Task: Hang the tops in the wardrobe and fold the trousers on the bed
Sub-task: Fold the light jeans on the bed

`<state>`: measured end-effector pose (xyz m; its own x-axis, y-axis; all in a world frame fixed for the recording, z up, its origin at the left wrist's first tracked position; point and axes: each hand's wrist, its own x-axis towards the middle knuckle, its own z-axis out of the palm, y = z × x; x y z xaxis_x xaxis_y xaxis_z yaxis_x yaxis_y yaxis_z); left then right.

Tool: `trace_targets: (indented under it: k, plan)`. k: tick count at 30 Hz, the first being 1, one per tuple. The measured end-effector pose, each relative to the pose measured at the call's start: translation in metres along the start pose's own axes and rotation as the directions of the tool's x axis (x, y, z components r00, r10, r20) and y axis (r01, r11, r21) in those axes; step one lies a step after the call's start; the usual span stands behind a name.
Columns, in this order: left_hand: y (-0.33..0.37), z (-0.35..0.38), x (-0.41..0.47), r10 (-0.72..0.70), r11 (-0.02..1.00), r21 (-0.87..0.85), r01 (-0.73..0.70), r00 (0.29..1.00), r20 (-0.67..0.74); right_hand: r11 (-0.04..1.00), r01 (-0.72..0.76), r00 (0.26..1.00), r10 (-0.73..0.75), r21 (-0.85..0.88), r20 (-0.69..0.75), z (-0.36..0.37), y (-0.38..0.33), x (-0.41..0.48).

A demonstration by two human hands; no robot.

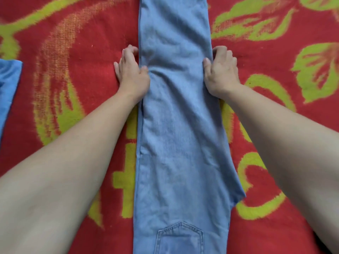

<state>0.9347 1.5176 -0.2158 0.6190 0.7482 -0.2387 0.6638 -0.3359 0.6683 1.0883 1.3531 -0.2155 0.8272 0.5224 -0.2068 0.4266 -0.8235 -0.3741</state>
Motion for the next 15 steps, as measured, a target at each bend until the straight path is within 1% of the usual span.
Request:
trace_targets:
  k: [1, 2, 3, 4, 5, 6, 7, 8, 9, 10, 11, 12, 15]
  plan:
    - [0.007, -0.002, -0.008, 0.01, 1.0, -0.026, -0.011, 1.0, -0.023, 1.0, 0.015, 1.0, -0.015, -0.019, 0.0, -0.001, -0.003, -0.015]
    - [0.013, -0.003, -0.022, 0.058, 0.998, 0.011, -0.058, 0.996, -0.071, 0.998, 0.042, 0.999, -0.044, -0.044, -0.031, -0.001, -0.007, -0.035]
    - [0.015, 0.0, -0.043, 0.141, 0.983, 0.133, -0.126, 0.983, -0.115, 0.994, 0.085, 0.991, -0.092, -0.065, -0.097, -0.002, -0.009, -0.06]
    - [0.012, 0.005, -0.07, 0.241, 0.937, 0.282, -0.205, 0.965, -0.102, 0.987, 0.133, 0.975, -0.147, -0.093, -0.166, -0.001, -0.01, -0.087]
    - [0.003, 0.011, -0.101, 0.333, 0.868, 0.398, -0.296, 0.942, -0.027, 0.977, 0.169, 0.958, -0.194, -0.13, -0.21, 0.002, -0.006, -0.117]
    - [-0.014, 0.016, -0.133, 0.367, 0.802, 0.47, -0.368, 0.925, 0.097, 0.965, 0.193, 0.95, -0.229, -0.179, -0.212, 0.007, 0.002, -0.149]
    - [-0.035, 0.018, -0.164, 0.336, 0.754, 0.524, -0.396, 0.918, 0.21, 0.946, 0.215, 0.958, -0.252, -0.243, -0.134, 0.015, 0.013, -0.183]
    - [-0.06, 0.019, -0.19, 0.27, 0.735, 0.564, -0.377, 0.925, 0.267, 0.921, 0.235, 0.969, -0.247, -0.31, 0.0, 0.024, 0.025, -0.215]
    - [-0.082, 0.019, -0.209, 0.223, 0.736, 0.588, -0.337, 0.94, 0.26, 0.898, 0.249, 0.968, -0.217, -0.363, 0.127, 0.034, 0.038, -0.241]
    - [-0.098, 0.019, -0.22, 0.198, 0.741, 0.601, -0.3, 0.953, 0.231, 0.886, 0.252, 0.963, -0.187, -0.389, 0.196, 0.043, 0.049, -0.258]
    - [-0.106, 0.019, -0.227, 0.195, 0.745, 0.605, -0.281, 0.959, 0.205, 0.887, 0.242, 0.964, -0.174, -0.393, 0.201, 0.05, 0.055, -0.266]
    - [-0.11, 0.021, -0.23, 0.206, 0.743, 0.608, -0.28, 0.96, 0.191, 0.892, 0.217, 0.972, -0.16, -0.396, 0.171, 0.053, 0.057, -0.267]
    - [-0.113, 0.022, -0.248, 0.209, 0.767, 0.572, -0.292, 0.956, 0.207, 0.91, 0.116, 0.99, -0.136, -0.398, -0.022, 0.055, 0.05, -0.274]
